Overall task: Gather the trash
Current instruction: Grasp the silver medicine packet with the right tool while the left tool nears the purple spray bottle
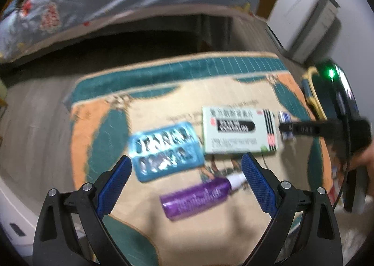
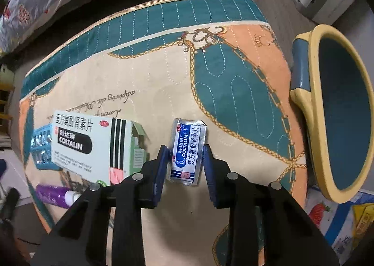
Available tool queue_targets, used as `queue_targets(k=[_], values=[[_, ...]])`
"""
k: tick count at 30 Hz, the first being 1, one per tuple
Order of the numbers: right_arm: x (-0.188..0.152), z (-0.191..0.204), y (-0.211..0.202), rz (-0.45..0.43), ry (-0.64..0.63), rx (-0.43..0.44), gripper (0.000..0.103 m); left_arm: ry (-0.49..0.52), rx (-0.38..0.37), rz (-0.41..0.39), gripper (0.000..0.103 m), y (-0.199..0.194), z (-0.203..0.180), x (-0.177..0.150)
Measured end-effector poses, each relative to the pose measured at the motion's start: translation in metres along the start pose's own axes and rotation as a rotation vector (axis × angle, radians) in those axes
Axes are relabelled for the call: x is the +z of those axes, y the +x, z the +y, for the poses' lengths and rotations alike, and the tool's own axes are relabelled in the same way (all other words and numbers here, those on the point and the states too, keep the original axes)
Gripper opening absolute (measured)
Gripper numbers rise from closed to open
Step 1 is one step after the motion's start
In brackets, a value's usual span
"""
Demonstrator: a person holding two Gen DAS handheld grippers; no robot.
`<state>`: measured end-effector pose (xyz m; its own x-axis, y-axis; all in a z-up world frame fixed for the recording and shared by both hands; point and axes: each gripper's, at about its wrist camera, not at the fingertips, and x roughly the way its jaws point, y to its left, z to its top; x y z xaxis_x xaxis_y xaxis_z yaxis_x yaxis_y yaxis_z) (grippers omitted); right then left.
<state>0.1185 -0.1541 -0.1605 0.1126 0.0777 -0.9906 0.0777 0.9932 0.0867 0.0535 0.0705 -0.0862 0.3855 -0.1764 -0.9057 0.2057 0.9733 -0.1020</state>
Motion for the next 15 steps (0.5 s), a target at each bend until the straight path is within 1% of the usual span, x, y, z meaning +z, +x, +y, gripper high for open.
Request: queue_targets(k=[3, 7, 9, 10, 11, 13, 15], values=[[-0.001, -0.002, -0.006, -0.009, 0.01, 0.021, 0.03, 0.031, -0.036, 0.058, 0.094, 0.011, -0.006, -0.009], [-0.004, -0.011, -0.017, -0.03, 0.039, 0.065, 0.03, 0.109, -0.046, 0.103, 0.094, 0.02, -0.018, -0.021], [-0.006, -0.013, -0.02, -0.035, 0.044, 0.079, 0.03, 0.174, -0.027, 0.143, 0.093, 0.028, -0.027, -0.028], [-0.013, -0.015, -0.023, -0.039, 0.046, 0.088, 0.03, 0.197, -0.012, 0.163, 0.093, 0.033, -0.03, -0.03], [-0.01, -0.016, -0.025, -0.041, 0.047, 0.093, 0.03, 0.22, 0.004, 0.182, 0.092, 0.038, -0.033, -0.033], [-0.013, -0.017, -0.028, -0.045, 0.044, 0.102, 0.03, 0.272, 0.046, 0.225, 0.088, 0.049, -0.037, -0.04], [-0.014, -0.018, -0.03, -0.05, 0.045, 0.113, 0.03, 0.304, 0.069, 0.256, 0.082, 0.058, -0.041, -0.044]])
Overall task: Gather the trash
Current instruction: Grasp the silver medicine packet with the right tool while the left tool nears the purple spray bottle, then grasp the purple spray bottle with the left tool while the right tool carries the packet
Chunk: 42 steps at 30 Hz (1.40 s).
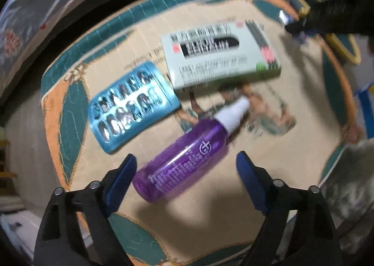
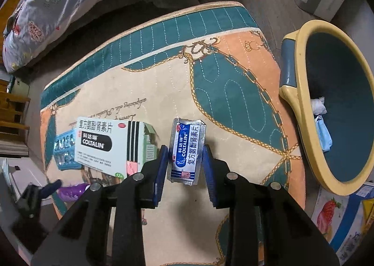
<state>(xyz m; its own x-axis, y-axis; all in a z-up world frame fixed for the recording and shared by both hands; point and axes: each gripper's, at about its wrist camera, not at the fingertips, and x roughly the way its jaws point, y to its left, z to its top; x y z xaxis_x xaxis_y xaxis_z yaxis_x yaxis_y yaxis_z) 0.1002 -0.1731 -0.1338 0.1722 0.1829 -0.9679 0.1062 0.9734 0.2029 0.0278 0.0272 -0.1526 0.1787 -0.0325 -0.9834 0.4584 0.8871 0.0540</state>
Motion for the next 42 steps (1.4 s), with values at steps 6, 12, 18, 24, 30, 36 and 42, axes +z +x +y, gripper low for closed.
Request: queue_targets(k=[6, 12, 18, 24, 30, 36, 42], values=[[0.001, -0.01, -0.013, -0.017, 0.007, 0.015, 0.03, 0.035, -0.02, 0.02, 0.041, 0.006, -0.012, 0.003], [0.001, -0.025, -0.029, -0.044, 0.032, 0.028, 0.03, 0.061, -0.073, -0.009, 0.035, -0.008, -0.028, 0.005], [-0.003, -0.041, -0.045, -0.075, 0.055, 0.045, 0.03, 0.069, -0.138, -0.114, 0.033, -0.041, -0.047, 0.016], [-0.004, -0.057, -0.069, -0.128, 0.076, 0.089, 0.03, 0.089, -0.156, -0.226, 0.033, -0.077, -0.072, 0.031], [-0.004, -0.09, -0.086, -0.17, 0.123, 0.089, 0.03, 0.077, -0.164, -0.337, 0.033, -0.103, -0.083, 0.051], [-0.004, -0.123, -0.098, -0.202, 0.157, 0.076, 0.03, 0.063, -0.134, -0.432, 0.033, -0.123, -0.107, 0.076], [-0.005, -0.165, -0.106, -0.223, 0.213, 0.059, 0.03, 0.058, -0.144, -0.464, 0.033, -0.125, -0.13, 0.097]])
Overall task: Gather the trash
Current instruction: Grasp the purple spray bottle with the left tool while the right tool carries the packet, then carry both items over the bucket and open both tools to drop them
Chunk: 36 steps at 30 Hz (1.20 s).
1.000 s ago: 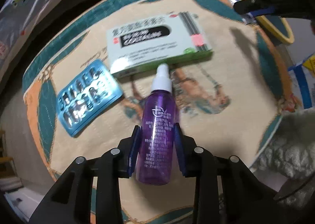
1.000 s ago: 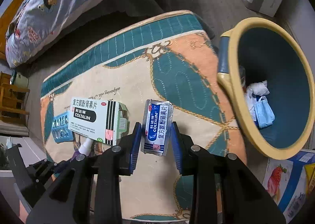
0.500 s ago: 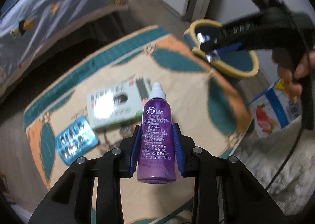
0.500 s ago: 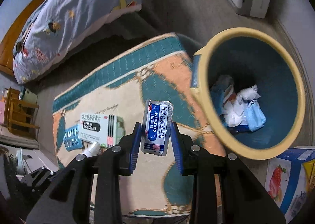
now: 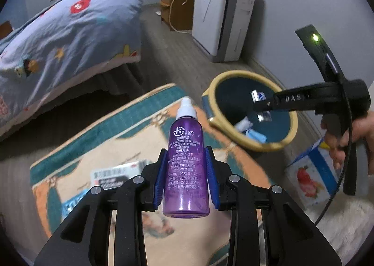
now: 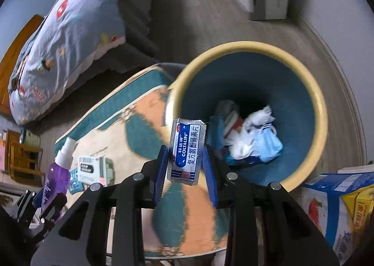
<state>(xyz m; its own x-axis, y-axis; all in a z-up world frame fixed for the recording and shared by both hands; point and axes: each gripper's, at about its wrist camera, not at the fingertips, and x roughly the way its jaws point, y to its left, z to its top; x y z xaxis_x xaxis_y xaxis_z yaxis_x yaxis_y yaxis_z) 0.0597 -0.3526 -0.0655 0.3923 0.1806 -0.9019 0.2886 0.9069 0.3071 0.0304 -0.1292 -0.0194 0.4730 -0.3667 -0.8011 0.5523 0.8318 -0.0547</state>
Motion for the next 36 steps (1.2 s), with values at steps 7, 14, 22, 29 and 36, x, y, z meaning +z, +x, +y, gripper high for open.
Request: queue_targets(k=[7, 14, 22, 29, 36], values=[[0.012, -0.05, -0.008, -0.022, 0.045, -0.07, 0.03, 0.039, -0.049, -0.001, 0.033, 0.028, -0.041, 0.025], [0.015, -0.078, -0.012, -0.026, 0.063, -0.111, 0.03, 0.099, -0.083, 0.03, 0.033, 0.06, -0.08, 0.035], [0.018, -0.098, -0.008, -0.017, 0.102, -0.122, 0.03, 0.127, -0.089, 0.066, 0.033, 0.092, -0.103, 0.04], [0.023, -0.108, -0.019, -0.097, 0.144, -0.115, 0.031, 0.144, -0.092, -0.005, 0.033, 0.094, -0.108, 0.046], [0.025, -0.113, -0.022, -0.124, 0.178, -0.124, 0.056, 0.129, -0.114, -0.029, 0.065, 0.091, -0.108, 0.047]])
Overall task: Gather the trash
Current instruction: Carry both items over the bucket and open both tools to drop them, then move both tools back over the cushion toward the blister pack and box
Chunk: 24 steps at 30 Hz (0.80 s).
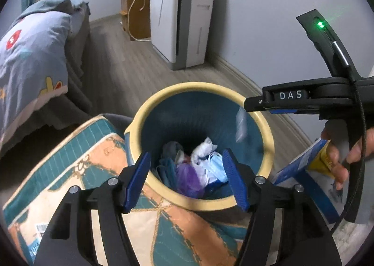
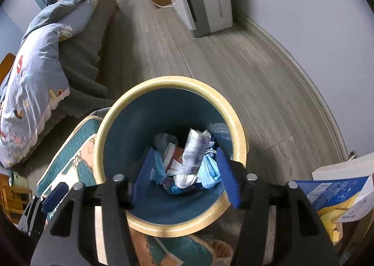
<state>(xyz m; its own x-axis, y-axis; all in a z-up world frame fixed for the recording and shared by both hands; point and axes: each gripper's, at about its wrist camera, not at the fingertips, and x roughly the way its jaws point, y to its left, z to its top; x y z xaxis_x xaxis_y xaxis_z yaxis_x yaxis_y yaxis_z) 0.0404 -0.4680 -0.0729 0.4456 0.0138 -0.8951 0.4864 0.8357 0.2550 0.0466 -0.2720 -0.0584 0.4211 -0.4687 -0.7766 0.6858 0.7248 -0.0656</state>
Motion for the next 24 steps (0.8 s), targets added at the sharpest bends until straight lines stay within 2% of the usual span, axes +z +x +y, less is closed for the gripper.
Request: queue_targets(k=[4, 9, 10, 13, 18, 24], values=[[0.001, 0.006, 0.001, 0.002, -0.004, -0.009, 0.069, -0.001, 0.005, 0.014, 0.066, -0.002, 0.003, -0.002], [-0.002, 0.017, -0.002, 0.002, -0.036, -0.012, 0.079, 0.001, 0.034, 0.014, 0.079, -0.011, 0.009, -0.007], [-0.002, 0.02, -0.004, 0.001, -0.045, -0.016, 0.084, 0.001, 0.046, 0.013, 0.08, -0.014, 0.012, -0.008], [-0.003, 0.028, -0.006, -0.001, -0.058, -0.022, 0.096, -0.013, 0.088, 0.013, 0.091, -0.023, 0.022, -0.014], [-0.007, 0.05, -0.006, 0.007, -0.067, -0.007, 0.097, -0.06, 0.145, 0.008, 0.093, -0.046, 0.048, -0.03], [-0.021, 0.096, -0.001, 0.025, -0.152, 0.014, 0.097, -0.101, 0.226, 0.016, 0.094, -0.075, 0.082, -0.056]])
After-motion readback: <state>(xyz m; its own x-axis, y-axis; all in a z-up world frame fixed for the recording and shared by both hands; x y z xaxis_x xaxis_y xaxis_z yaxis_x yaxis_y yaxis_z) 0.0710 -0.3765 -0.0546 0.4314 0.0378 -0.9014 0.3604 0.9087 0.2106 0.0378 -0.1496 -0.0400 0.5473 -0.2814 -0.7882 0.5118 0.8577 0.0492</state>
